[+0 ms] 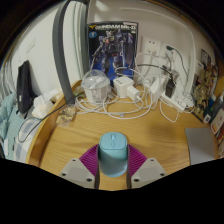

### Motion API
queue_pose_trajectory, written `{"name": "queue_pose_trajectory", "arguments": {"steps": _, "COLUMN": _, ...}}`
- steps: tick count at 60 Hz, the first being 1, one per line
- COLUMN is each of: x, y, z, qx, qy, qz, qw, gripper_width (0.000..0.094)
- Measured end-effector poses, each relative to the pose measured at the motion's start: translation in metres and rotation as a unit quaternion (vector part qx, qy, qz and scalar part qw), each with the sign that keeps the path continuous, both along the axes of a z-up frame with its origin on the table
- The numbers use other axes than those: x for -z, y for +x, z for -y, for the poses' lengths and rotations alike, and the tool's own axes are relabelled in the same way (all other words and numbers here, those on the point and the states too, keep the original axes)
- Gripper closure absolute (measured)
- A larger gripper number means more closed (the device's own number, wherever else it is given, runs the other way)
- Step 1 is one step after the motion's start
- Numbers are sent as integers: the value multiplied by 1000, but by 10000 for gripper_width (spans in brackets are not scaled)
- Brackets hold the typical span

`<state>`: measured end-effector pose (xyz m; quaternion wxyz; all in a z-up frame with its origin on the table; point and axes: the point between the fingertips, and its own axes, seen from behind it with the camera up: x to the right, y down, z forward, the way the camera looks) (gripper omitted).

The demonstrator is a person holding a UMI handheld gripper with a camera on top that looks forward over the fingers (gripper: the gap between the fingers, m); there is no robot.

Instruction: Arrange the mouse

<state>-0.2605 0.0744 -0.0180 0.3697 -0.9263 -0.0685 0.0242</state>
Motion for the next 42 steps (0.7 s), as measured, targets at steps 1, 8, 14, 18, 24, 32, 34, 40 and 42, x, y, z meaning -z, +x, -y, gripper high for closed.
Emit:
{"name": "queue_pose_trajectory", "arguments": {"steps": 1, "x": -1, "y": 0, "z": 2, "qx": -3, "qy": -3, "qz": 0, "qw": 1000, "gripper_width": 572}}
{"name": "queue_pose_trajectory", "arguments": {"steps": 8, "x": -41, "y": 6, "z": 7, "qx": -22, "qy": 17, "qz": -11, "qw": 1000, "gripper_width": 573}}
{"name": "queue_pose_trajectory", "arguments": {"steps": 14, "x": -109, "y": 35, "z": 2, "qx": -22, "qy": 62, "qz": -22, "qw": 998, "gripper_width": 574}}
{"name": "queue_pose_trajectory", "arguments": {"steps": 18, "x": -153, "y": 69, "z": 0, "qx": -19, "qy": 95, "qz": -27, "qw": 995, "gripper_width": 573}}
{"name": "queue_pose_trajectory", "arguments": {"steps": 24, "x": -205, "y": 138, "z": -2, "qx": -6, "qy": 136, "qz": -15, "qw": 991, "gripper_width": 573}}
{"name": "queue_pose_trajectory", "arguments": {"steps": 32, "x": -225, "y": 234, "z": -5, "qx": 14, "qy": 160, "qz": -6, "qw": 987, "gripper_width": 572}}
{"name": "queue_pose_trajectory", "arguments": {"steps": 34, "x": -221, "y": 258, "z": -6, "qx": 21, "qy": 161, "qz": -5, "qw": 987, "gripper_width": 572}}
{"name": "queue_pose_trajectory", "arguments": {"steps": 40, "x": -193, "y": 320, "z": -9, "qx": 52, "qy": 145, "qz": 3, "qw": 988, "gripper_width": 572}}
{"name": "queue_pose_trajectory", "arguments": {"steps": 42, "x": -180, "y": 338, "z": -8, "qx": 64, "qy": 136, "qz": 6, "qw": 989, "gripper_width": 573}}
